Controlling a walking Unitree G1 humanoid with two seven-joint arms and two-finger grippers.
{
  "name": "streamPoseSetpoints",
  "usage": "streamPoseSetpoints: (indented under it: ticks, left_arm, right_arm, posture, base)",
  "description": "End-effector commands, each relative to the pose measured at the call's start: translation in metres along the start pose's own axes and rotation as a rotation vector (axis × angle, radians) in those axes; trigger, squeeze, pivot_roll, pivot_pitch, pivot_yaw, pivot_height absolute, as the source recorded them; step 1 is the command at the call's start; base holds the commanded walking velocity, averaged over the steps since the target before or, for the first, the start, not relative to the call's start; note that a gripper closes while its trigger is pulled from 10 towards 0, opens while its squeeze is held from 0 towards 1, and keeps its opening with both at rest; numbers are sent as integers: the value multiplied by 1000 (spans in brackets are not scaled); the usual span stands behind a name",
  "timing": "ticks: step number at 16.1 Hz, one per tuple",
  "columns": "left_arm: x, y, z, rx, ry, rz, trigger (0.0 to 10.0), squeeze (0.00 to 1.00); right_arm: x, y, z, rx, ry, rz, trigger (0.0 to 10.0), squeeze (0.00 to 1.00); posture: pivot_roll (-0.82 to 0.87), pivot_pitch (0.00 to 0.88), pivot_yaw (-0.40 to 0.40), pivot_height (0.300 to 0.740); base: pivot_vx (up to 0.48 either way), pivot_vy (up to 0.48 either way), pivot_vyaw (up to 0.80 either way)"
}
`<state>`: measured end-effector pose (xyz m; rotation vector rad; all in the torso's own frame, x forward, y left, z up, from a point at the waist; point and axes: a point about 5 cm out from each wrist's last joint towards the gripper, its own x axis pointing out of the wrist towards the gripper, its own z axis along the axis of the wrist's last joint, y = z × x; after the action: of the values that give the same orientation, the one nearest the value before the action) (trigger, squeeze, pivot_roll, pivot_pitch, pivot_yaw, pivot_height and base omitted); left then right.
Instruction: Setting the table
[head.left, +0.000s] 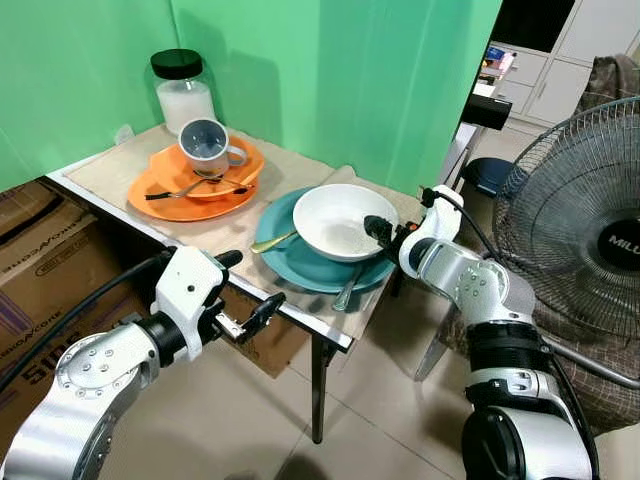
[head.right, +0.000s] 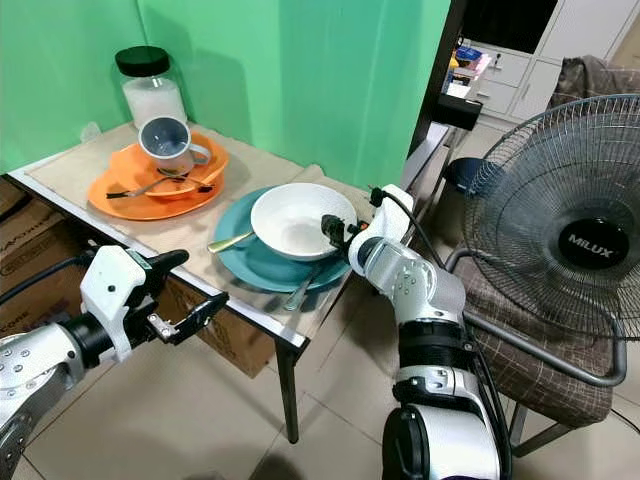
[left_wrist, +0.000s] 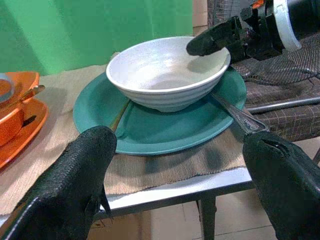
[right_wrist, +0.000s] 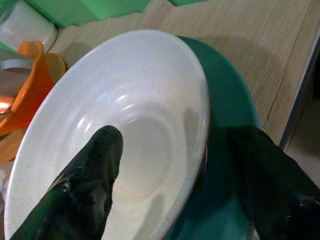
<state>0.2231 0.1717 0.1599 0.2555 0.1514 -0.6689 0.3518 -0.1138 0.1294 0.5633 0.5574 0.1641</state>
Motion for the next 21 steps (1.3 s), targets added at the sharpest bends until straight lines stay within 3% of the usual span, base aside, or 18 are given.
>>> streamPoseSetpoints:
  ticks: [1, 17, 21]
  left_arm:
    - [1, 0, 1, 8, -4, -10, 10000, 0]
    - [4, 1, 0, 35, 1, 5, 10000, 0]
    - [5, 4, 1, 46, -1, 12, 10000, 0]
  right_arm:
    - [1, 0, 3, 13, 1, -2, 0, 0]
    - [3, 3, 9, 19, -10, 5, 0, 0]
    - [2, 9, 17, 54, -59, 39, 0, 0]
  posture:
    - [173, 0, -38, 740]
    - [170, 0, -33, 740]
    - [171, 0, -30, 740]
  base:
    - [0, 0, 0]
    - [0, 0, 0]
    - [0, 0, 0]
